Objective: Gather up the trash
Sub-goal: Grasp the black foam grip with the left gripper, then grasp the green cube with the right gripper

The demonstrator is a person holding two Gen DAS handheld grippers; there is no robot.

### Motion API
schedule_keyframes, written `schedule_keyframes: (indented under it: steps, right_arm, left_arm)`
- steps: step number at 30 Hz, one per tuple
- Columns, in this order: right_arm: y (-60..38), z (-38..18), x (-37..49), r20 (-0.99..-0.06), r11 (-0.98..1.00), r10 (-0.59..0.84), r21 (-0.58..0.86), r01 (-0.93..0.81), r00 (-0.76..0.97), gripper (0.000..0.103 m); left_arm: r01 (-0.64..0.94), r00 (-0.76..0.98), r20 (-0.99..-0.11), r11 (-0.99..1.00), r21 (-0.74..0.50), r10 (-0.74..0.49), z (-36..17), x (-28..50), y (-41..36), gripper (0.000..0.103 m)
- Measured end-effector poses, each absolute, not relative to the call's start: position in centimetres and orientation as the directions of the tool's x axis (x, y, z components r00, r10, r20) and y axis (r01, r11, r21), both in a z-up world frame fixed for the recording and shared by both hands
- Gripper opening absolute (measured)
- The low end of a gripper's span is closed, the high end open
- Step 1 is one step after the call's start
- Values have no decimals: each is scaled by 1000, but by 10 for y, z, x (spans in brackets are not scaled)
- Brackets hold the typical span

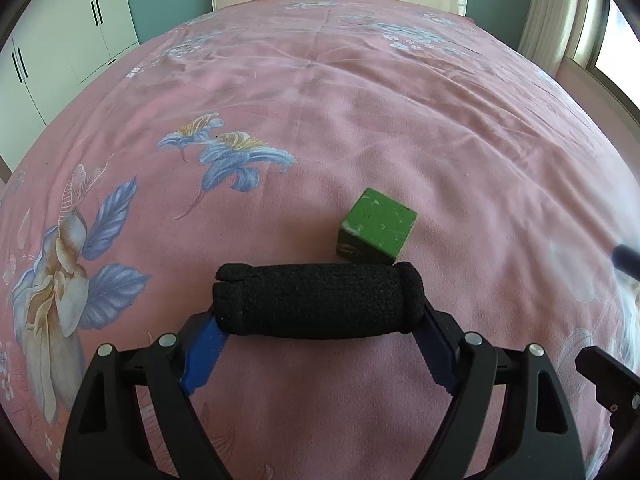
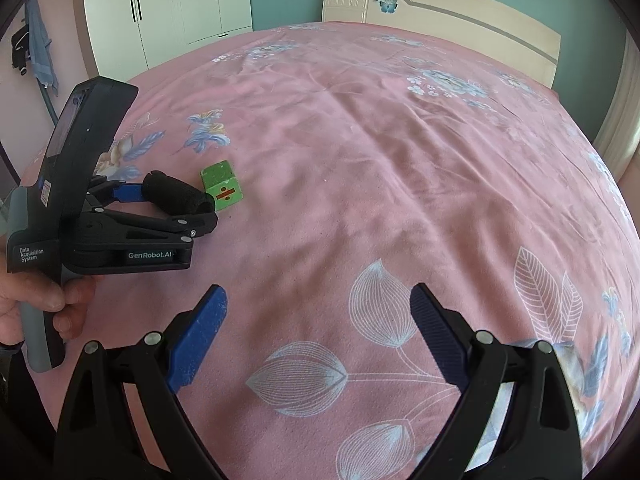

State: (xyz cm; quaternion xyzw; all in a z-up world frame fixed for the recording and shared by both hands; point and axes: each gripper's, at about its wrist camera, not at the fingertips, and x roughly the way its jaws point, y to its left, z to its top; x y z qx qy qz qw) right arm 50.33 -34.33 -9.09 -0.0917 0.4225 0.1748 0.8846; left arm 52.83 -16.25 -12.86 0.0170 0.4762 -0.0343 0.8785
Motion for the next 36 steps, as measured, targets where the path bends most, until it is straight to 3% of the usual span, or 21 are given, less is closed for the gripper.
schedule_keyframes:
  steps: [9, 11, 17, 22, 26, 29, 30, 31, 36]
  right_arm:
    - [-299, -97, 536, -797, 897, 268, 2, -442, 541, 90]
    - [-290, -99, 541, -801, 891, 277, 8, -454, 531, 85]
    - [-265, -102, 552, -801, 880, 297, 18, -475, 520, 83]
    - [-243, -109, 569, -805, 879, 315, 48, -474, 502, 72]
    - [-225, -121, 582, -825, 876, 303, 44, -479, 477, 56]
    - [-219, -127, 590, -829, 881, 286, 30, -473, 481, 49]
    - [-217, -127, 592, -829, 883, 284, 31, -469, 481, 45]
    - [-216, -127, 594, -829, 883, 289, 38, -467, 478, 34]
    - [-213, -121, 586, -832, 884, 281, 29, -467, 479, 31]
  left_arm:
    - [94, 535, -843, 996, -10, -59, -129, 529, -138, 85]
    - [98, 534, -843, 995, -9, -60, -129, 529, -132, 85]
    - [67, 538, -842, 998, 5, -32, -127, 536, -105, 85]
    - [64, 536, -844, 998, 23, -15, -129, 539, -88, 85]
    - [83, 539, -842, 996, 33, -17, -130, 542, -79, 85]
    - [107, 537, -843, 994, 30, -32, -131, 542, -77, 85]
    - [116, 538, -842, 993, 29, -38, -130, 541, -76, 85]
    - [130, 539, -841, 991, 33, -43, -130, 540, -76, 85]
    - [145, 554, -831, 988, 43, -45, -125, 531, -70, 85]
